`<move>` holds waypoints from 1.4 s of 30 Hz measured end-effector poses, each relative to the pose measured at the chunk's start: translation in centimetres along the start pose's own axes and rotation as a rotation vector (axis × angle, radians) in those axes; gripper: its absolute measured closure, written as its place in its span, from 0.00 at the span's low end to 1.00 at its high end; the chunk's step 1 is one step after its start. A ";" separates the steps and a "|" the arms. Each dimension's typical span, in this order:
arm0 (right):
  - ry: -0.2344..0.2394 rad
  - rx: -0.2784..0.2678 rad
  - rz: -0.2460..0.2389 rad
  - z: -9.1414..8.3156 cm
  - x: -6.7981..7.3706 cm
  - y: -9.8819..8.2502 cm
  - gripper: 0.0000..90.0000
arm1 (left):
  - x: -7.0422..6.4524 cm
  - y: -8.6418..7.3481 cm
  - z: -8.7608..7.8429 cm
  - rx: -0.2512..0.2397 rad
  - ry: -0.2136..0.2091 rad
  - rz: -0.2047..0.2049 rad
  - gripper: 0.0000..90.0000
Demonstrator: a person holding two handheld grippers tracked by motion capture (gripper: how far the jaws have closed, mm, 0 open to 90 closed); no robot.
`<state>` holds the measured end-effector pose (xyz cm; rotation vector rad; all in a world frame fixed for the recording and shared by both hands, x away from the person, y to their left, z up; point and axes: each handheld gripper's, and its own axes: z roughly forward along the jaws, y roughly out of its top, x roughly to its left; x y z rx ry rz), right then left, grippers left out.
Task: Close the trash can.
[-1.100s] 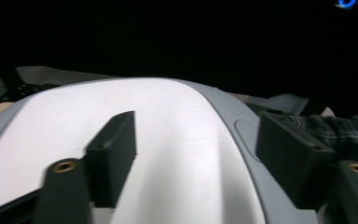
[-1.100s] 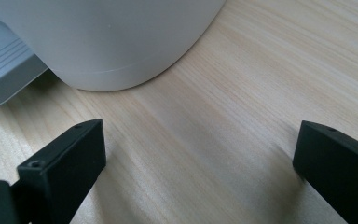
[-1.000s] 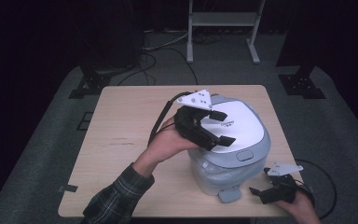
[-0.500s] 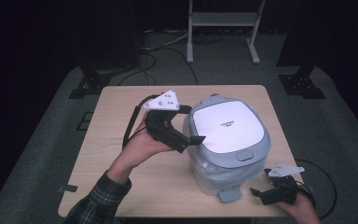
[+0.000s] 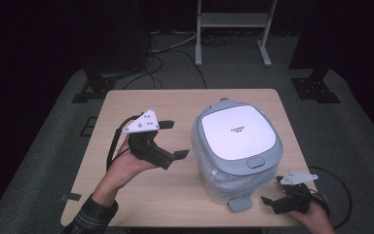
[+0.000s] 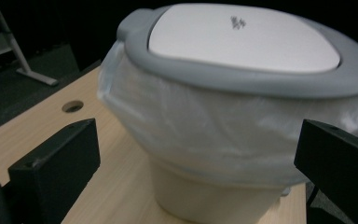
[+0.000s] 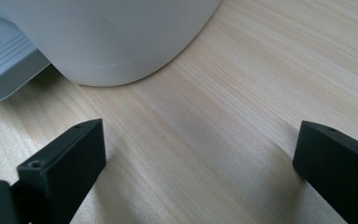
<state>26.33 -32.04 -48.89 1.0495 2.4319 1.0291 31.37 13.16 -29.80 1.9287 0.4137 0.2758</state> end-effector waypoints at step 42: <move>-0.002 -0.001 -0.001 0.0 0.0 0.0 0.02 | 1.1 -19.2 -3.2 0.308 0.218 -0.115 0.00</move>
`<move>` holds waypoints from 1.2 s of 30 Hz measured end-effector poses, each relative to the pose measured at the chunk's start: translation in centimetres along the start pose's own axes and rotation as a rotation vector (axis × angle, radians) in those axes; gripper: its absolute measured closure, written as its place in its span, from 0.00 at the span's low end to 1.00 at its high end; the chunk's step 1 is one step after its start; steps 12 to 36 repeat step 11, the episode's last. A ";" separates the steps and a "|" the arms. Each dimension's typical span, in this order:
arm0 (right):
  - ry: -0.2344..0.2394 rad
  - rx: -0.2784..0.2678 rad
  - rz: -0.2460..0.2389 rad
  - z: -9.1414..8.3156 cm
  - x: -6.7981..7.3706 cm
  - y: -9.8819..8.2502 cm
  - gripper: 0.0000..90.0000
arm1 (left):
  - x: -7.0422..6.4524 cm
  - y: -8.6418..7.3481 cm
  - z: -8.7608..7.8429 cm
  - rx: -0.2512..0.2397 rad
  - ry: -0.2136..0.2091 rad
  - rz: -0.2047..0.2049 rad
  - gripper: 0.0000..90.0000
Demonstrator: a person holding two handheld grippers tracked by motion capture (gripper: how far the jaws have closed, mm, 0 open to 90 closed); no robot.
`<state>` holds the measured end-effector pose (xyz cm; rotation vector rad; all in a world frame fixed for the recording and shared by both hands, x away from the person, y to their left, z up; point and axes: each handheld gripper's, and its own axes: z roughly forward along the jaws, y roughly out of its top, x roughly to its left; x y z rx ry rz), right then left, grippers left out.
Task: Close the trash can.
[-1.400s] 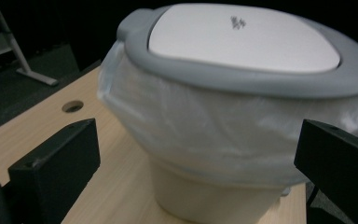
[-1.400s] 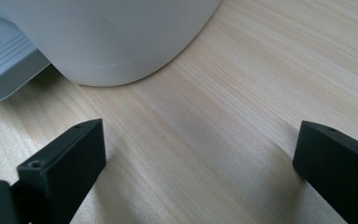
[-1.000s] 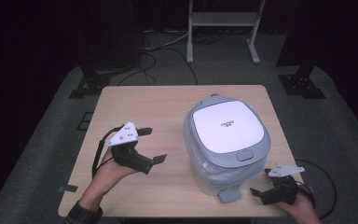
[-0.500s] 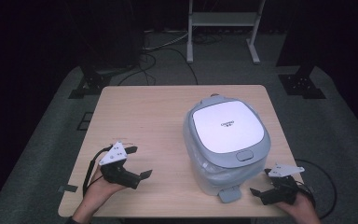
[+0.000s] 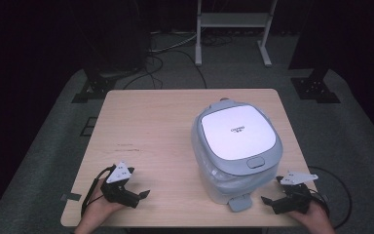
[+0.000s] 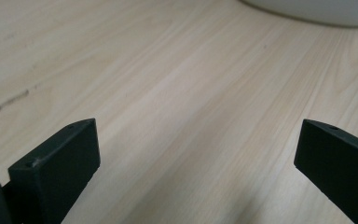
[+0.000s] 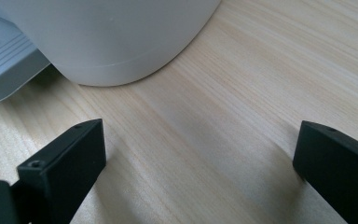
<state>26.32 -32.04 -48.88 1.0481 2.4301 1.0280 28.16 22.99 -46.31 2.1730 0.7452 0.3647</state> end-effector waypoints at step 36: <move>0.000 0.001 0.001 0.0 0.0 0.0 0.01 | 0.2 -1.4 1.2 0.111 -0.005 0.004 0.00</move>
